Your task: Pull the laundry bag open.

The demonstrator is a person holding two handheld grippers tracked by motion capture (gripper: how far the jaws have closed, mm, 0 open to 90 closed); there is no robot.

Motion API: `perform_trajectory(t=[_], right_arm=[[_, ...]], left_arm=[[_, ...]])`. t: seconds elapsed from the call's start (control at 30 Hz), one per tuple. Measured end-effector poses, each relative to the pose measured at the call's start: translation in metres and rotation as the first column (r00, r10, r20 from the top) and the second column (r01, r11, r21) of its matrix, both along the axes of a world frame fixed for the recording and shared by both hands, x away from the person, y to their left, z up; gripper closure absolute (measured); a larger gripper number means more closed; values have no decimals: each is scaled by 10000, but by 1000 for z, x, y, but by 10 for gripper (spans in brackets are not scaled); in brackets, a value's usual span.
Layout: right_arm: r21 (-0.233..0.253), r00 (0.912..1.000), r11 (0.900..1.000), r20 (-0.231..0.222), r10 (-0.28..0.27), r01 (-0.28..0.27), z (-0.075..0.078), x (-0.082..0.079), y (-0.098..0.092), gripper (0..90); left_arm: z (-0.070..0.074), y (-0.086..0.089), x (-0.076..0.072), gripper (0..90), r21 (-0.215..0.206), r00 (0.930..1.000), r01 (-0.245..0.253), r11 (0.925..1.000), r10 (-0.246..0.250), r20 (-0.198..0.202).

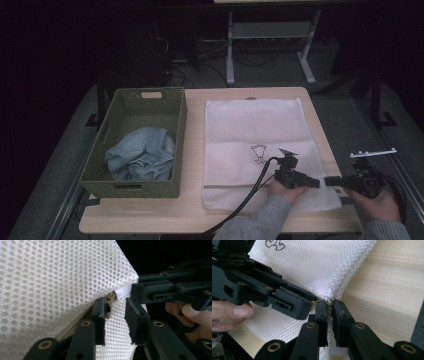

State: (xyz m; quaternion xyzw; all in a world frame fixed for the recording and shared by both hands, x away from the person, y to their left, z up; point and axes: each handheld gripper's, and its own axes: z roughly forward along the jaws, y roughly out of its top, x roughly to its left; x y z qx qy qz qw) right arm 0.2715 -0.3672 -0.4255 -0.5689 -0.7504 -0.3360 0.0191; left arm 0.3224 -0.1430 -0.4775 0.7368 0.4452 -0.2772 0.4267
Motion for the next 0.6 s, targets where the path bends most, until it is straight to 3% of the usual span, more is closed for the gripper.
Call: perform_trajectory(t=[0.17, 0.6], right_arm=[[78, 10000, 10000, 18, -35, 35, 1, 0, -1, 821], [12, 9999, 10000, -106, -76, 77, -3, 0, -2, 823]], left_arm=[[1, -1, 0, 832, 203, 9997, -37, 9998, 32, 248], [7, -1, -1, 866, 334, 9963, -101, 9994, 73, 857]])
